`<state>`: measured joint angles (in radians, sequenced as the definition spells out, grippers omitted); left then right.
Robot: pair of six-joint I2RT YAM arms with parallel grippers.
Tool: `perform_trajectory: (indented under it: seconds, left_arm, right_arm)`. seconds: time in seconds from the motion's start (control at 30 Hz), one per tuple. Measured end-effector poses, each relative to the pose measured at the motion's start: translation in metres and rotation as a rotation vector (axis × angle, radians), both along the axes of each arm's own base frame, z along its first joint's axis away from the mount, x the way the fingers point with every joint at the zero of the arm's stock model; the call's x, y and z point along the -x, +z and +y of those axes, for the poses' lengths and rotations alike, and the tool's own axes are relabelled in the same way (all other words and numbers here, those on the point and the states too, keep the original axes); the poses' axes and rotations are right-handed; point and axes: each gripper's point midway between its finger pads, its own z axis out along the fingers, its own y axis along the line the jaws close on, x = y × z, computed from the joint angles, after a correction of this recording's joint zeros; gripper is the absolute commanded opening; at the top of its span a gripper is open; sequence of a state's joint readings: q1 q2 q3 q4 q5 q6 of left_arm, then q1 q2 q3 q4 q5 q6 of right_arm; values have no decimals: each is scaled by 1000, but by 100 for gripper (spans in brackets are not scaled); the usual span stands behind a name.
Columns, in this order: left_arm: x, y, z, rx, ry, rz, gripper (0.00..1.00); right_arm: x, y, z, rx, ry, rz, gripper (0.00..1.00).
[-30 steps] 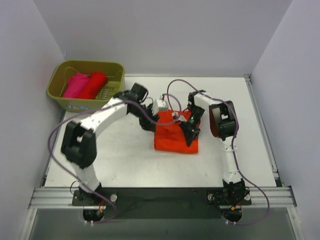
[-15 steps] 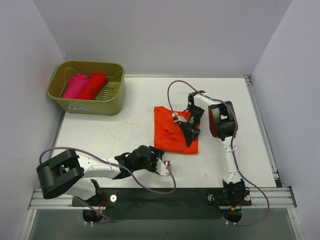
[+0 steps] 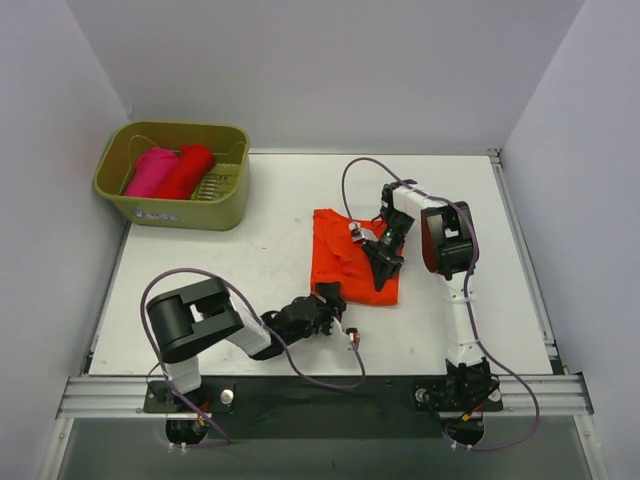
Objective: Roll the t-shirts
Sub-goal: Roll the T-shirt to the center of the board.
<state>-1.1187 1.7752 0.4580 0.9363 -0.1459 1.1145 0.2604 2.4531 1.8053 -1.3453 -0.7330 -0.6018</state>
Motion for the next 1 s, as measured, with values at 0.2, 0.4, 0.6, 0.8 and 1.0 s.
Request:
perform_trajectory:
  seconds: [0.2, 0.4, 0.6, 0.8, 1.0]
  left_arm:
    - [-19, 1, -10, 1, 39, -108, 67]
    - [-36, -3, -19, -13, 91, -122, 52]
    - [-46, -11, -24, -48, 125, -38, 43]
    - [-62, -14, -34, -80, 131, 182, 34]
    - [-63, -14, -36, -114, 52, 413, 29]
  right_arm:
    - [-2, 0, 1, -6, 3, 4, 1]
    - [-5, 0, 2, -24, 3, 6, 1]
    - [-6, -1, 1, -27, -2, 5, 15]
    - [-2, 0, -3, -77, -61, 0, 37]
    - [-33, 35, -31, -197, -201, -312, 100]
